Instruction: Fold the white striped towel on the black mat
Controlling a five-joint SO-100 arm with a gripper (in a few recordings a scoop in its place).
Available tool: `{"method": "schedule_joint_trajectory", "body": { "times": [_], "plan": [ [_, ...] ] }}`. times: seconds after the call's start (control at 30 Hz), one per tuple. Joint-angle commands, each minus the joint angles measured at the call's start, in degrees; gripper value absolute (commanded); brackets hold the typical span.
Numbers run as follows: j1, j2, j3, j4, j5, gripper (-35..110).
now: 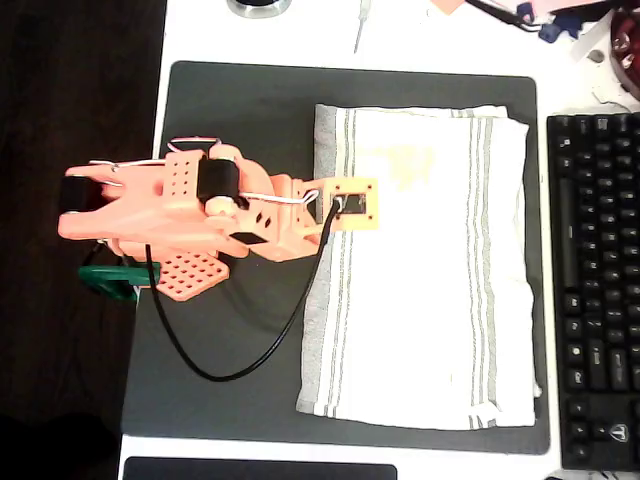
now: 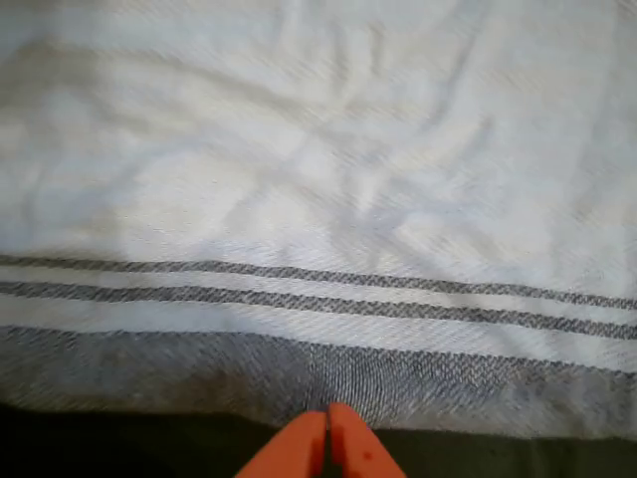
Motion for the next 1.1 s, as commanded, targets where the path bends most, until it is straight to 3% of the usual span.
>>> {"method": "schedule_joint_trajectory", "body": {
  "times": [0.0, 0.47, 0.77, 1.07],
  "plan": [
    [-1.58, -5.62, -5.19, -2.11, 0.53, 0],
    [-13.89, -37.88, -32.26, -5.01, 13.54, 0],
    [-26.98, -58.18, -53.7, 0.97, 23.91, 4],
    [-28.92, -87.45, -80.16, 2.46, 26.98, 9]
  ]
}}
